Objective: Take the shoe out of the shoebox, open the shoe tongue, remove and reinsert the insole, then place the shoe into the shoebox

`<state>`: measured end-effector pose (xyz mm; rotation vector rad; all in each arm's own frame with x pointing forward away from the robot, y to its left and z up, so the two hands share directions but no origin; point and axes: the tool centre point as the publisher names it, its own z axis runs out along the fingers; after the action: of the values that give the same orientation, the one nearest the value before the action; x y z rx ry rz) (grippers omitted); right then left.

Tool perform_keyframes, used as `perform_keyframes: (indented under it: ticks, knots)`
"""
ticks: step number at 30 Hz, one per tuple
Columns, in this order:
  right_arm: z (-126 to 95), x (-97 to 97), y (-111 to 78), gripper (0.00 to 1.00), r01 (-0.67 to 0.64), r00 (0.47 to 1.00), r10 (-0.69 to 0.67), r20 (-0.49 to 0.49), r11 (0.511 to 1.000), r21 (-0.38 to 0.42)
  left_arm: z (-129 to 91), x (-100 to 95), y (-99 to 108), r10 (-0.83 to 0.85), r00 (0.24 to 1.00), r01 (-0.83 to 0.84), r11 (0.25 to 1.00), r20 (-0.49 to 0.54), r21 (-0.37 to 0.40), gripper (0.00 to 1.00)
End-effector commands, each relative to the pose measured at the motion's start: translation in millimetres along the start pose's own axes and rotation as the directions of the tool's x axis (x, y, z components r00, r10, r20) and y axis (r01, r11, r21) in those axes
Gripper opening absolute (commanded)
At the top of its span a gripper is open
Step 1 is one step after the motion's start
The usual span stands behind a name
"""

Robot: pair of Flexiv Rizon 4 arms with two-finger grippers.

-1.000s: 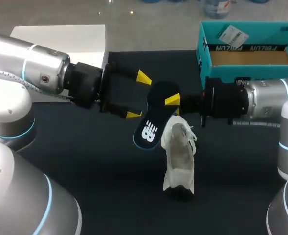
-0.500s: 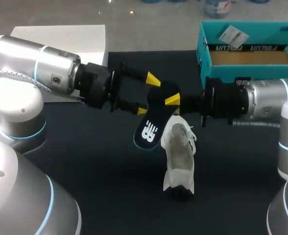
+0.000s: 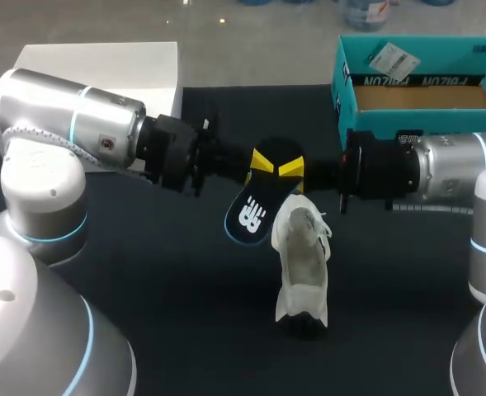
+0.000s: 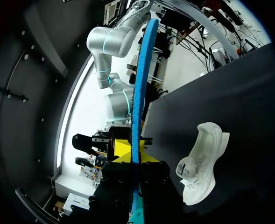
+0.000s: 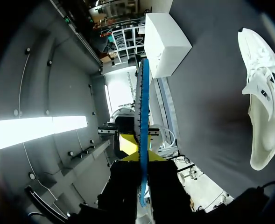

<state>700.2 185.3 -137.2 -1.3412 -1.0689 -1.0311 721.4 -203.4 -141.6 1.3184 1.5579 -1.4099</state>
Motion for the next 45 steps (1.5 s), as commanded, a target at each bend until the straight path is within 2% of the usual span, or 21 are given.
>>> perform_keyframes:
  ticks: [1,2,3,4,6,10,14,18,19,20,22,23,29,35,45]
  knots:
    - [1.4,-0.5,-1.4,0.0,-0.001,1.0,0.001,0.004,1.0,0.0,-1.7,1.4,-0.9,0.0,1.0,0.0,1.0,0.001,-0.019,0.0]
    - [1.4,-0.5,-1.4,0.0,-0.001,1.0,0.001,0.004,1.0,0.0,-2.9,2.0,-1.0,0.003,1.0,-0.003,0.999,0.0,-0.032,0.0]
    - [1.4,-0.5,-1.4,0.39,-0.001,1.0,0.001,0.004,1.0,0.0,-4.5,2.9,-1.4,0.004,1.0,-0.004,0.999,-0.003,-0.048,0.0]
    - [1.4,-0.5,-1.4,1.0,-0.001,1.0,0.001,0.004,1.0,0.0,-5.5,3.5,-1.6,0.004,1.0,-0.004,0.999,-0.003,-0.051,0.0]
    - [-0.3,-0.1,-1.8,1.0,0.004,1.0,-0.004,0.015,1.0,-0.002,-10.1,4.9,-2.1,-0.004,1.0,0.004,0.997,-0.007,-0.081,0.0]
    - [-12.5,10.3,-6.7,1.0,0.064,0.993,-0.064,0.1,0.998,-0.002,-22.2,9.8,-2.4,-0.036,0.999,0.034,0.991,-0.011,-0.132,0.0]
    - [-20.8,27.7,-3.3,1.0,0.086,0.959,-0.085,0.27,0.996,0.011,-35.5,18.6,-5.7,-0.058,0.998,0.053,0.985,-0.022,-0.165,0.0]
    - [-28.6,46.9,3.0,1.0,0.1,0.891,-0.099,0.442,0.995,0.021,-41.9,25.0,-9.7,-0.075,0.997,0.069,0.981,-0.027,-0.183,0.0]
    - [-31.5,52.7,4.8,1.0,0.109,0.863,-0.107,0.493,0.994,0.023,-43.3,26.2,-10.4,-0.08,0.996,0.073,0.98,-0.027,-0.185,0.0]
    - [-34.2,59.3,7.4,1.0,0.127,0.814,-0.136,0.565,0.99,0.055,-45.0,27.4,-10.1,-0.085,0.996,0.078,0.979,-0.029,-0.19,0.0]
    - [-37.4,66.6,11.1,1.0,0.138,0.731,-0.14,0.668,0.989,0.056,-46.8,29.1,-11.7,-0.089,0.996,0.082,0.978,-0.029,-0.193,0.0]
    - [-42.2,70.3,15.4,1.0,0.144,0.65,-0.079,0.756,0.989,-0.021,-47.9,30.3,-13.3,-0.094,0.995,0.086,0.977,-0.031,-0.197,0.0]
    - [-42.2,70.3,15.4,1.0,0.144,0.65,-0.079,0.756,0.989,-0.021,-50.9,33.3,-21.6,-0.097,0.994,0.084,0.973,-0.05,-0.214,0.0]
    - [-42.2,70.3,15.4,1.0,0.144,0.65,-0.079,0.756,0.989,-0.021,-53.5,31.2,-27.6,-0.12,0.99,0.098,0.959,-0.068,-0.267,0.0]
    - [-42.2,70.3,15.4,1.0,0.144,0.65,-0.079,0.756,0.989,-0.021,-53.5,31.2,-27.6,-0.12,0.99,0.098,0.959,-0.068,-0.267,0.0]
